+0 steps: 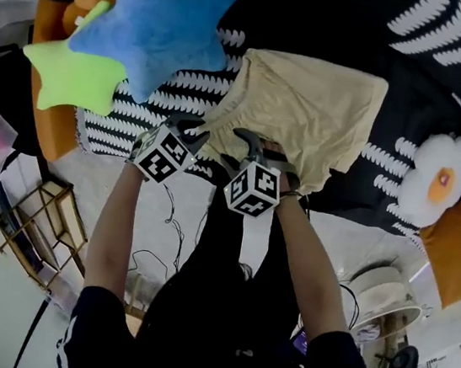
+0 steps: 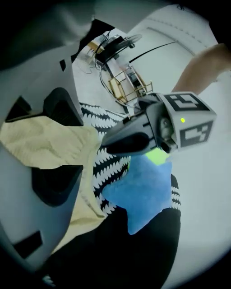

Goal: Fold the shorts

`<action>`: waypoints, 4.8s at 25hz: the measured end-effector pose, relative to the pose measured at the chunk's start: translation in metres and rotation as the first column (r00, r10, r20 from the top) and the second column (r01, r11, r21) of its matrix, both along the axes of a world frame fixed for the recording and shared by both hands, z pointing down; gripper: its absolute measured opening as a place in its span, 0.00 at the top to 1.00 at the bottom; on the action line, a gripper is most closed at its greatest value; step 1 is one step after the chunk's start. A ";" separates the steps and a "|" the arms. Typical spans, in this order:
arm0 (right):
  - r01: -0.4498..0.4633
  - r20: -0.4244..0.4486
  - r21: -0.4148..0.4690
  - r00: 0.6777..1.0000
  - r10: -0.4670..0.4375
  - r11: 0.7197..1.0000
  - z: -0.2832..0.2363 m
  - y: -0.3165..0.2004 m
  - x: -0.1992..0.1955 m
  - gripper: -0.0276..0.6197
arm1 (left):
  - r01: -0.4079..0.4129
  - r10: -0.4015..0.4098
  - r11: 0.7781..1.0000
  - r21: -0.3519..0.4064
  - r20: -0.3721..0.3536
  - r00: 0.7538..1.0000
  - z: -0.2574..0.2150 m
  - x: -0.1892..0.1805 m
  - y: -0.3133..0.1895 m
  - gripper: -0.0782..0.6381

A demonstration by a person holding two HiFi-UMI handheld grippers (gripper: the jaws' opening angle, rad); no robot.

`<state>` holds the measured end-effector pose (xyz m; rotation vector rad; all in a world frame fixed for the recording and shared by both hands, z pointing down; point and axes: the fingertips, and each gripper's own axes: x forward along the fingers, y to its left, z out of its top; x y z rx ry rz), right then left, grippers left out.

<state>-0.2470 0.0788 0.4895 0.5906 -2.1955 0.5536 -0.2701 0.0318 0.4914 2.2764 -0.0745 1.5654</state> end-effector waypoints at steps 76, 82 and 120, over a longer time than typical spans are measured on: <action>-0.673 -0.160 0.023 0.727 0.667 0.739 -0.015 0.086 0.177 0.53 | 0.272 -0.322 0.933 0.234 0.216 0.922 0.076 -0.086 -0.057 0.84; -0.650 -0.172 -0.064 0.755 0.633 0.757 0.013 0.210 0.091 0.54 | 0.367 -0.416 0.890 0.269 0.151 0.897 0.076 -0.085 -0.050 0.83; -0.715 -0.582 0.145 0.497 0.643 0.684 0.078 0.247 0.034 0.91 | -0.915 0.861 0.310 0.257 0.332 0.385 0.067 -0.090 0.016 0.85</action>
